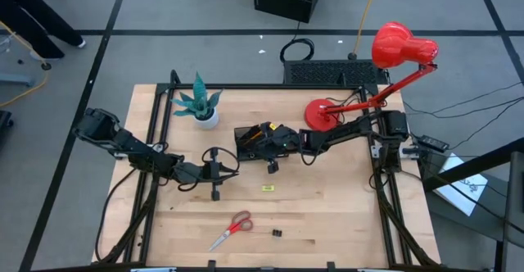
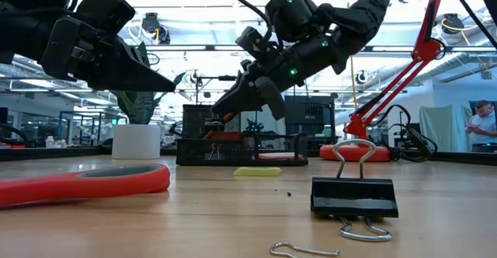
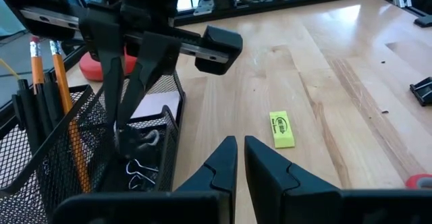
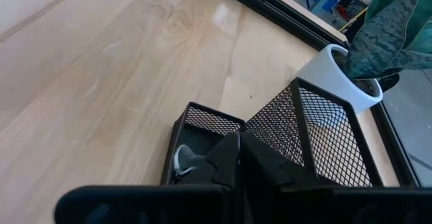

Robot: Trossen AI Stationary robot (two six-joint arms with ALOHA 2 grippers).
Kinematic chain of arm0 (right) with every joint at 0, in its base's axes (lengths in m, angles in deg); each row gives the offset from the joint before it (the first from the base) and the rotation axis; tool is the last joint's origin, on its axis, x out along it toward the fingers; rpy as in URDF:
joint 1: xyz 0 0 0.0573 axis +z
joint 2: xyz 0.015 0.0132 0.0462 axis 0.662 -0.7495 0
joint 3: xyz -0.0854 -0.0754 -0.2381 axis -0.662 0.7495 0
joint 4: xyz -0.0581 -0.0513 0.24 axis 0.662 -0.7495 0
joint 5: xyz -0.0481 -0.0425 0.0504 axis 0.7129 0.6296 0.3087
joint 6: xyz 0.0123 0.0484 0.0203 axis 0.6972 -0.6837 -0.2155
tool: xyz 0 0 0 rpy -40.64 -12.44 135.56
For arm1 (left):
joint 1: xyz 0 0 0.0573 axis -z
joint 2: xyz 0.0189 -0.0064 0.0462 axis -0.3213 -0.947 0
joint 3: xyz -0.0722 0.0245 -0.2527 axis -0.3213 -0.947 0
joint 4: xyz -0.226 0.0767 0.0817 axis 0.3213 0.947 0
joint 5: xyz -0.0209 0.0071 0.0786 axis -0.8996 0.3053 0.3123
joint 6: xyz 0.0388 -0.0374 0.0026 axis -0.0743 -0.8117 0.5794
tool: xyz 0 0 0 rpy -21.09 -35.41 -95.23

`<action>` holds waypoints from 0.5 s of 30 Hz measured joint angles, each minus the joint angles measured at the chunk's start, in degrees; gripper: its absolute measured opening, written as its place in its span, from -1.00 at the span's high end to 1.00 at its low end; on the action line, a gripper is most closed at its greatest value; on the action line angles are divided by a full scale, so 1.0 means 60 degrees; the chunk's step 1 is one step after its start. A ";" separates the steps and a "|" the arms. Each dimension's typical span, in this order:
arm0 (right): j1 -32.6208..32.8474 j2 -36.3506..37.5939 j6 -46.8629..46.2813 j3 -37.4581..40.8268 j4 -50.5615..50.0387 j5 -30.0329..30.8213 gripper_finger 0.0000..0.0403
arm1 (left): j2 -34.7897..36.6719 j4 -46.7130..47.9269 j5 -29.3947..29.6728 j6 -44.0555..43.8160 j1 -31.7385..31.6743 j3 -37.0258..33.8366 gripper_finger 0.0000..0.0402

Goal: Pick and place office supplies into organizer
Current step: Put the black binder clip into the black desk organizer

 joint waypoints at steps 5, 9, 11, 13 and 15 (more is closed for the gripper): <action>0.0007 -0.0015 -0.0230 0.0005 -0.0009 0.0387 0.82 | 0.0000 0.0000 -0.0002 -0.0021 -0.0002 0.0000 0.81; 0.0038 -0.0014 -0.0282 0.0011 -0.0016 0.0410 0.73 | 0.0000 -0.0012 -0.0002 -0.0031 0.0001 0.0000 0.81; 0.0107 0.0084 -0.0353 0.0011 -0.0088 0.0434 0.70 | 0.0000 -0.0015 -0.0005 -0.0096 -0.0001 0.0000 0.81; 0.0278 0.0355 -0.0602 0.0038 -0.0312 0.0482 0.68 | 0.0000 -0.0026 -0.0005 -0.0097 0.0001 0.0000 0.81; 0.0548 0.0713 -0.0947 0.0067 -0.0654 0.0449 0.66 | 0.0000 -0.0053 -0.0072 -0.0181 0.0001 0.0000 0.81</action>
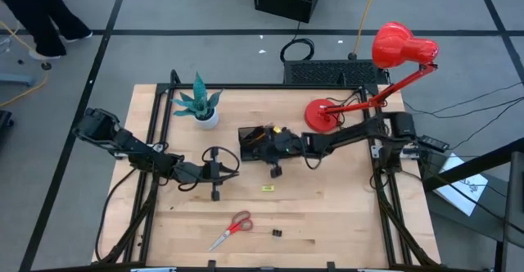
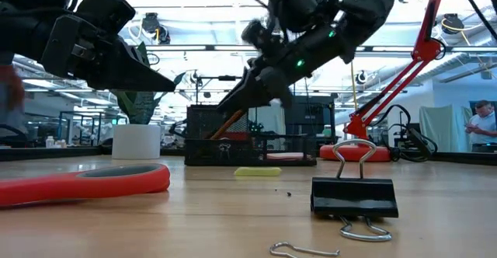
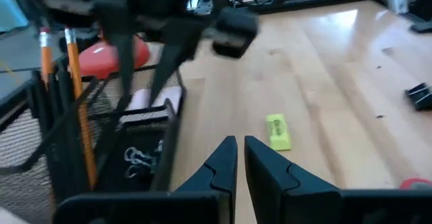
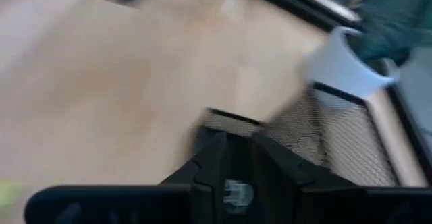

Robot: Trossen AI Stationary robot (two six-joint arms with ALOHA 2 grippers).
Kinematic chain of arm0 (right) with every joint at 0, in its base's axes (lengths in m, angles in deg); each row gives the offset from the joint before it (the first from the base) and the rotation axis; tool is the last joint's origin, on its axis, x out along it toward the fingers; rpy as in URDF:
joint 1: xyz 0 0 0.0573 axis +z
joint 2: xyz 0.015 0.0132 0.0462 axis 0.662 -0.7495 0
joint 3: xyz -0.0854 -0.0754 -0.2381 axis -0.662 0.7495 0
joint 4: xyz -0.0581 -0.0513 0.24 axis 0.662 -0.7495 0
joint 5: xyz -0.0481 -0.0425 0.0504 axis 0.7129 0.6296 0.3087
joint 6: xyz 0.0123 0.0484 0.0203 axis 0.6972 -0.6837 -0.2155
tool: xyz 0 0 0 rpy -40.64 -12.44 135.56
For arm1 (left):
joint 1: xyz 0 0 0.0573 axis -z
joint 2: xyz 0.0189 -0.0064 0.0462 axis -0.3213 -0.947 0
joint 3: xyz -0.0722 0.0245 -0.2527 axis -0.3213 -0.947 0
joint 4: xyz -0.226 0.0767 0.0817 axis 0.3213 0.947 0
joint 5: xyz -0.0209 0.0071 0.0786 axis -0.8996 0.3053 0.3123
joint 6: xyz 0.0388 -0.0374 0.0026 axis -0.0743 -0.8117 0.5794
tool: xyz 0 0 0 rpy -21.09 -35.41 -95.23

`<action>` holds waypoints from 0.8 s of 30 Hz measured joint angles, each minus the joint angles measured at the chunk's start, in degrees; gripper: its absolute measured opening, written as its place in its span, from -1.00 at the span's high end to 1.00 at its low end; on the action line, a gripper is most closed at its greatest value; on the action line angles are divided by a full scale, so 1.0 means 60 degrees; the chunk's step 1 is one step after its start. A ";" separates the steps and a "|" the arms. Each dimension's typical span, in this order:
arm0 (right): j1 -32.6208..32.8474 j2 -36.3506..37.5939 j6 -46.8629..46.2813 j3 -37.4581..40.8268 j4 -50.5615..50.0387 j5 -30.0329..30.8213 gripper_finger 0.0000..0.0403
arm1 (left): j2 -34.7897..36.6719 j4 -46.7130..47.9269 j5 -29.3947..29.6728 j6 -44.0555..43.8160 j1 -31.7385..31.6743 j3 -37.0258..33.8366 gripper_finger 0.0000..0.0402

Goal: Pick and place office supplies into organizer
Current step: Put the black binder clip into the black desk organizer

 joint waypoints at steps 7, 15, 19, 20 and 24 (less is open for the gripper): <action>0.1469 0.1862 -0.0128 0.0013 -0.1479 -0.0537 0.80 | 0.0002 -0.0358 -0.0722 -0.0063 0.0007 0.0004 0.81; 0.2870 0.4233 -0.0441 0.1471 -0.1586 -0.0506 0.97 | 0.0000 -0.0334 -0.1018 -0.0515 0.0007 0.0172 0.81; 0.3200 0.5361 -0.0784 0.2922 -0.1146 0.0435 0.99 | -0.0064 -0.0147 -0.1527 -0.1510 -0.0004 0.0424 0.81; 0.3222 0.5611 -0.0869 0.3333 -0.0875 0.0668 0.99 | -0.0116 -0.0028 -0.1711 -0.1651 -0.0004 0.0549 0.81; 0.2880 0.6425 -0.1142 0.5207 0.1208 0.1239 0.99 | -0.0680 0.1290 -0.2339 -0.2089 0.0140 0.1769 0.81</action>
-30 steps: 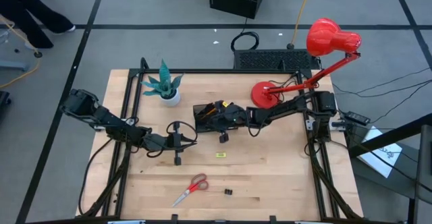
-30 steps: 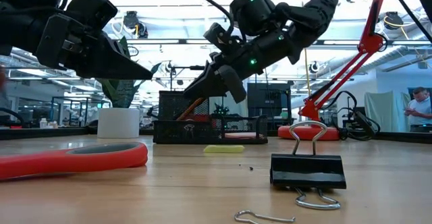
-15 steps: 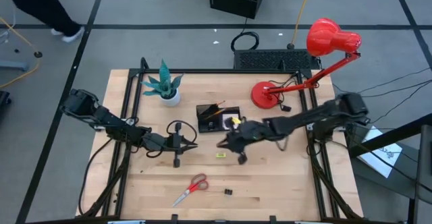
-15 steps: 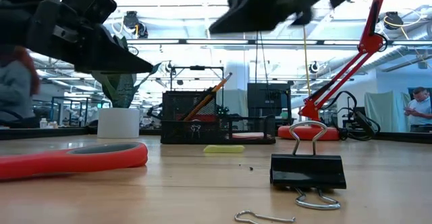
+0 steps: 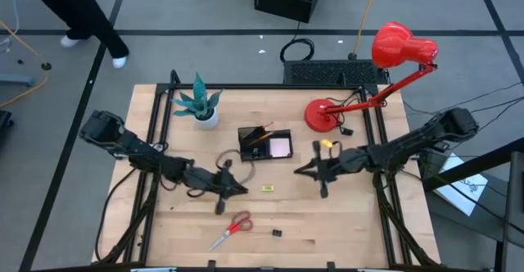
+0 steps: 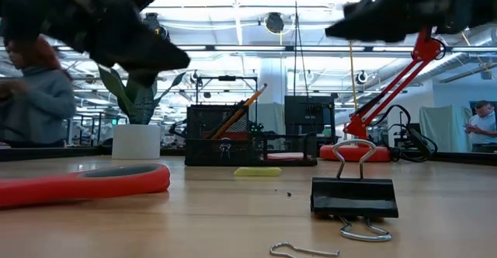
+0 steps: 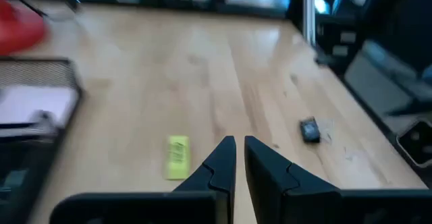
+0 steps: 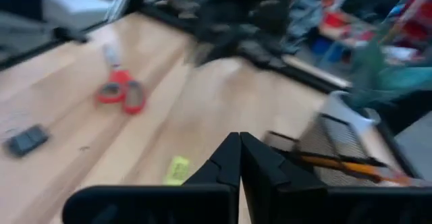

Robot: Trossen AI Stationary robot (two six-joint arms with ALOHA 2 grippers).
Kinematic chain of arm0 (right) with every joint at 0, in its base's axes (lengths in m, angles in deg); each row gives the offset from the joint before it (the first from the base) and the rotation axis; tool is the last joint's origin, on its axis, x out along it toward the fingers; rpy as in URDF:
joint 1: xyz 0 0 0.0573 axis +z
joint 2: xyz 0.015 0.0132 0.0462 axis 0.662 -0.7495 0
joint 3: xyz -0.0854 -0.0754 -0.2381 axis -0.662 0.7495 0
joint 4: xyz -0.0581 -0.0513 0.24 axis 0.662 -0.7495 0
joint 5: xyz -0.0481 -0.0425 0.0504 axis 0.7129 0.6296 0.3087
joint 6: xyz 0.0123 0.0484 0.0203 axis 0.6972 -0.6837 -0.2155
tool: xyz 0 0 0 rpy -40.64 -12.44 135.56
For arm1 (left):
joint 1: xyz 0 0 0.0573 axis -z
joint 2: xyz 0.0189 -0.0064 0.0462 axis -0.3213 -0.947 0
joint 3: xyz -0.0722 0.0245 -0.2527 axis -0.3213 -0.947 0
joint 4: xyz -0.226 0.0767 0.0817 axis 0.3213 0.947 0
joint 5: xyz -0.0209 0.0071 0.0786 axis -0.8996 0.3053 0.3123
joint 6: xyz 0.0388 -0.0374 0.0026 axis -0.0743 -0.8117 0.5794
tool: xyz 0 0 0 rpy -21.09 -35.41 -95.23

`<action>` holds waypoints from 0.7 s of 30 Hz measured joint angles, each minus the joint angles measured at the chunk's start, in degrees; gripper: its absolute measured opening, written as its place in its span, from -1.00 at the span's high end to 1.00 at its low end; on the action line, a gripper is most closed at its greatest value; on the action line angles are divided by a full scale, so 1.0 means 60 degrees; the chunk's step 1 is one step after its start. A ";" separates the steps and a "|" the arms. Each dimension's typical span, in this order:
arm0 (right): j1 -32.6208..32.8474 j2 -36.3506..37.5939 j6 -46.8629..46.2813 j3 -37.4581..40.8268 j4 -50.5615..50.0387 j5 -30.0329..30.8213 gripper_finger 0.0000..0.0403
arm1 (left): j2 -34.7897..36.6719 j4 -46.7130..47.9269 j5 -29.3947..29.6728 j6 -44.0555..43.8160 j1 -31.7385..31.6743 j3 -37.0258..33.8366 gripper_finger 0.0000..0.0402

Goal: Pick and place office supplies into organizer
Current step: Put the black binder clip into the black desk organizer

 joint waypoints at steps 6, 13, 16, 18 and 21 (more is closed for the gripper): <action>-0.0793 0.0809 -0.0442 0.1376 0.1345 -0.0015 1.00 | -0.2047 0.2880 -0.0487 -0.0039 0.0394 0.3102 0.81; -0.1158 0.0930 -0.0752 0.1736 0.1329 -0.0019 1.00 | -0.3966 0.4869 -0.0881 0.0455 0.1270 0.5767 0.81; -0.1227 0.0930 -0.0947 0.1738 0.1392 -0.0023 1.00 | -0.4502 0.5435 -0.0868 0.0508 0.1498 0.6619 0.81; -0.1270 0.0930 -0.1086 0.1735 0.1456 -0.0026 1.00 | -0.4835 0.5712 -0.0862 0.0536 0.1604 0.7108 0.76; -0.1286 0.0930 -0.1169 0.1735 0.1513 -0.0023 1.00 | -0.5197 0.5885 -0.0857 0.0656 0.1642 0.7563 0.62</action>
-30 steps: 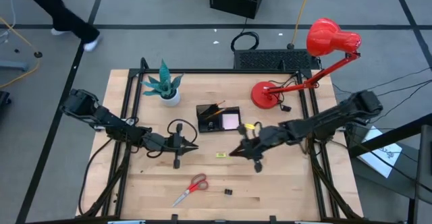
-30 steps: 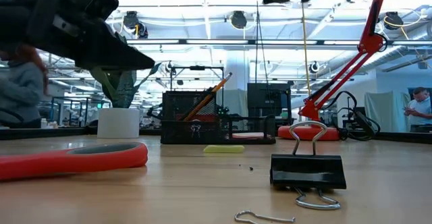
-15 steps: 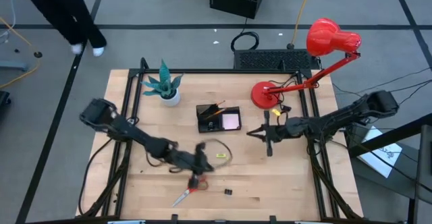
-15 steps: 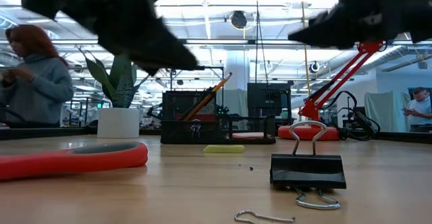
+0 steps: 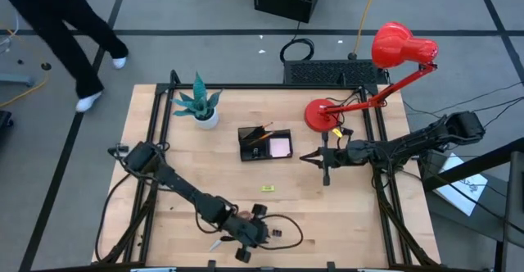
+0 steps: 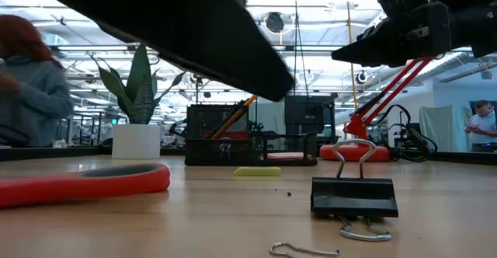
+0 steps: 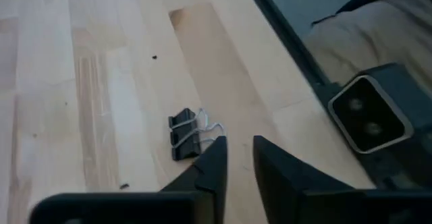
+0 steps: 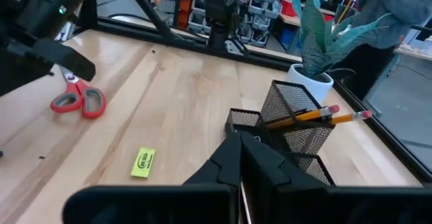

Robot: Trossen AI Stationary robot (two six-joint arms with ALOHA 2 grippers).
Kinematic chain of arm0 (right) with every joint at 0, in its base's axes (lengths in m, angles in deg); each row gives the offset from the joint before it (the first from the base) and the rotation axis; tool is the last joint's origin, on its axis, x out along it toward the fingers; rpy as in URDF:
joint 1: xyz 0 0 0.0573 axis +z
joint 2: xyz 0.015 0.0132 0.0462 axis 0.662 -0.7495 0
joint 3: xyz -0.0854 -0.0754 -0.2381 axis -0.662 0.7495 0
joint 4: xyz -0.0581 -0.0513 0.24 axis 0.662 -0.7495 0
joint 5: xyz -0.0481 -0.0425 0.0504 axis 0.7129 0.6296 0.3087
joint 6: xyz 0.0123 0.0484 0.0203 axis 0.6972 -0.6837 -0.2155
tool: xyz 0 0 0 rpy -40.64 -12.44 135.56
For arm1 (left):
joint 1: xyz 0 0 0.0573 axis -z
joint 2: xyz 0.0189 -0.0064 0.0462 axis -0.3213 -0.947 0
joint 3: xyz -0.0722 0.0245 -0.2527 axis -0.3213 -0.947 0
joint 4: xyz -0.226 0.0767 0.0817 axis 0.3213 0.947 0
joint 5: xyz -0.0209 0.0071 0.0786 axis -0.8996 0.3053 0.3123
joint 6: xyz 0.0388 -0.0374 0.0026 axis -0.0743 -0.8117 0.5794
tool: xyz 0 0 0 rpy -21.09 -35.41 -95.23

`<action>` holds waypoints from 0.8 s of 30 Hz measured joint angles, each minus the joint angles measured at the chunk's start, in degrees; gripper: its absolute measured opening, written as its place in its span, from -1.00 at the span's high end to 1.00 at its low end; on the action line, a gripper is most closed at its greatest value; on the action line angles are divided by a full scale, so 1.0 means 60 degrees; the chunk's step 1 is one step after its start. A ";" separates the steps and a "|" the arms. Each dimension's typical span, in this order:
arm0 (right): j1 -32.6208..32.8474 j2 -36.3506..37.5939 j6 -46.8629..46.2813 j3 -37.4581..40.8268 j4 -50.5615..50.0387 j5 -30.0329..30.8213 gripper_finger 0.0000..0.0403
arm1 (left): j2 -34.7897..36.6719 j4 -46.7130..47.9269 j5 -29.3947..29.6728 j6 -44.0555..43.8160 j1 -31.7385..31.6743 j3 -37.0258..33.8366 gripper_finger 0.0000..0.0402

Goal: Pick and place office supplies into organizer
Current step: Put the black binder clip into the black desk organizer

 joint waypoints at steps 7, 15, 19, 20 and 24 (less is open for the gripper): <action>0.0000 0.0000 0.0036 -0.0004 -0.0009 -0.0006 1.00 | -0.0308 -0.0294 0.0594 0.0271 -0.0219 0.0165 0.19; 0.0004 0.0000 0.0016 -0.0007 -0.0015 -0.0010 1.00 | -0.0369 -0.0958 0.0036 0.0003 -0.0498 0.0168 -0.03; 0.0004 0.0000 -0.0026 -0.0011 -0.0035 -0.0014 1.00 | -0.0428 -0.1104 -0.0031 0.0024 -0.0384 0.0165 -0.03; 0.0004 0.0000 -0.0027 -0.0011 -0.0060 -0.0014 1.00 | -0.0421 -0.1128 0.0042 -0.0013 -0.0362 0.0166 -0.03; 0.0004 0.0000 -0.0030 -0.0011 -0.0058 -0.0014 1.00 | -0.0418 -0.1204 0.0236 -0.0094 -0.0310 0.0165 -0.03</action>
